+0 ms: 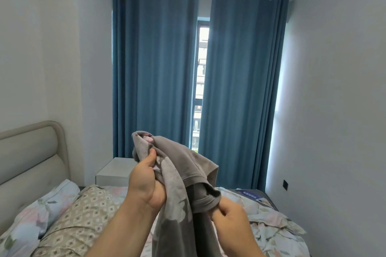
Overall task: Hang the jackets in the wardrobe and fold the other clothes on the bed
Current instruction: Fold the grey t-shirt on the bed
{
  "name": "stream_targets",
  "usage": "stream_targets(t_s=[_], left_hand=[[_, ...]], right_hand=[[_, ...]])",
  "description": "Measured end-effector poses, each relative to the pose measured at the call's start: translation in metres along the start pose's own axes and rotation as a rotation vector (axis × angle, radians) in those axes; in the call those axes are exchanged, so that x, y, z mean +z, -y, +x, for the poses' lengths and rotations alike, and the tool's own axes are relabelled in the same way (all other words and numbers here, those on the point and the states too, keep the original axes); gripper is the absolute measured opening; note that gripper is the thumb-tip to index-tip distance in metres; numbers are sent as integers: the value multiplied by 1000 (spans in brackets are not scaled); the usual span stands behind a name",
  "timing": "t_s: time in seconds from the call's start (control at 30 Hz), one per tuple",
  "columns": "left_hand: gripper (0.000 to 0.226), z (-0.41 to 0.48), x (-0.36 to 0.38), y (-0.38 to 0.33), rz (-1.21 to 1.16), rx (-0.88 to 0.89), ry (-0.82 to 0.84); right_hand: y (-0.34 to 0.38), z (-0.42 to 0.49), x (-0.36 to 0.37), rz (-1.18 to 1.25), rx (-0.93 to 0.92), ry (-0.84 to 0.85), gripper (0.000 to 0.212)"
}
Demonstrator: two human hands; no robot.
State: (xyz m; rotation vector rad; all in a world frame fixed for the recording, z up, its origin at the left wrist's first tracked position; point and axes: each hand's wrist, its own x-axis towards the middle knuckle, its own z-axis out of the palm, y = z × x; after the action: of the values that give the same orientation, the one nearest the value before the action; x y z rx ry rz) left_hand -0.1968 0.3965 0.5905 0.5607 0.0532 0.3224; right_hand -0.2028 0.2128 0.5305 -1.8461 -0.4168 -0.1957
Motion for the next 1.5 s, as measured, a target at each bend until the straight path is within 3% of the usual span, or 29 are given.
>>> stream_targets(t_s=[0.1, 0.17, 0.23, 0.3, 0.43, 0.57, 0.63, 0.7, 0.77, 0.8, 0.83, 0.9, 0.93, 0.97, 1.03, 1.1, 1.23, 1.3, 1.4, 1.5], left_hand=[[30, -2, -4, 1, -38, 12, 6], [30, -3, -7, 1, -29, 26, -2], [30, -6, -11, 1, -14, 31, -3], [31, -10, -16, 2, 12, 22, 6], [25, -19, -30, 12, 183, 77, -29], [17, -28, -55, 24, 518, 210, -75], [18, -35, -66, 30, 747, 138, -52], [20, -45, -65, 29, 996, -78, 42], [51, -57, -56, 14, 1372, -292, 67], [70, -56, -53, 4, 1502, -255, 73], [74, -55, -49, -6, 1548, -111, 86], [55, -52, -37, -20, 1473, 304, 58], [37, -48, -31, -21, 1408, 408, 59], [31, -46, -21, -21, 1342, 389, 131], [49, -43, -9, -13, 1190, 199, 349], [51, -45, -5, -5, 1049, 67, 453], [34, -46, -11, 2, 801, 58, 372], [30, -47, -13, 1, 679, 27, 364], [29, -48, -17, -4, 558, 9, 372], [43, -46, -21, -6, 477, -15, 363]], right_hand=[[16, 13, -7, 319, 102, 125, 18], [24, 15, -3, 494, 192, 305, 27], [26, 12, 8, 604, 253, 366, 29], [28, 14, 18, 659, 286, 241, 19], [43, 38, 15, 798, 323, -62, 20], [67, 68, -2, 672, 209, -153, 22], [78, 78, -7, 574, 136, -117, 26], [89, 84, -10, 516, 57, -60, 31], [99, 88, -11, 442, -17, 2, 32], [103, 89, -11, 405, -49, 40, 30], [106, 88, -11, 372, -74, 84, 28], [112, 82, -8, 331, -109, 188, 25], [115, 78, -5, 311, -131, 239, 24], [118, 73, -4, 293, -157, 281, 23], [123, 66, -1, 268, -216, 327, 21], [126, 61, -1, 226, -282, 336, 21], [125, 55, -16, 189, -380, 317, 22], [111, 52, -29, 301, -367, 289, 30], [69, 44, -42, 434, -218, 302, 30], [28, 30, -33, 213, -73, 492, 32]])
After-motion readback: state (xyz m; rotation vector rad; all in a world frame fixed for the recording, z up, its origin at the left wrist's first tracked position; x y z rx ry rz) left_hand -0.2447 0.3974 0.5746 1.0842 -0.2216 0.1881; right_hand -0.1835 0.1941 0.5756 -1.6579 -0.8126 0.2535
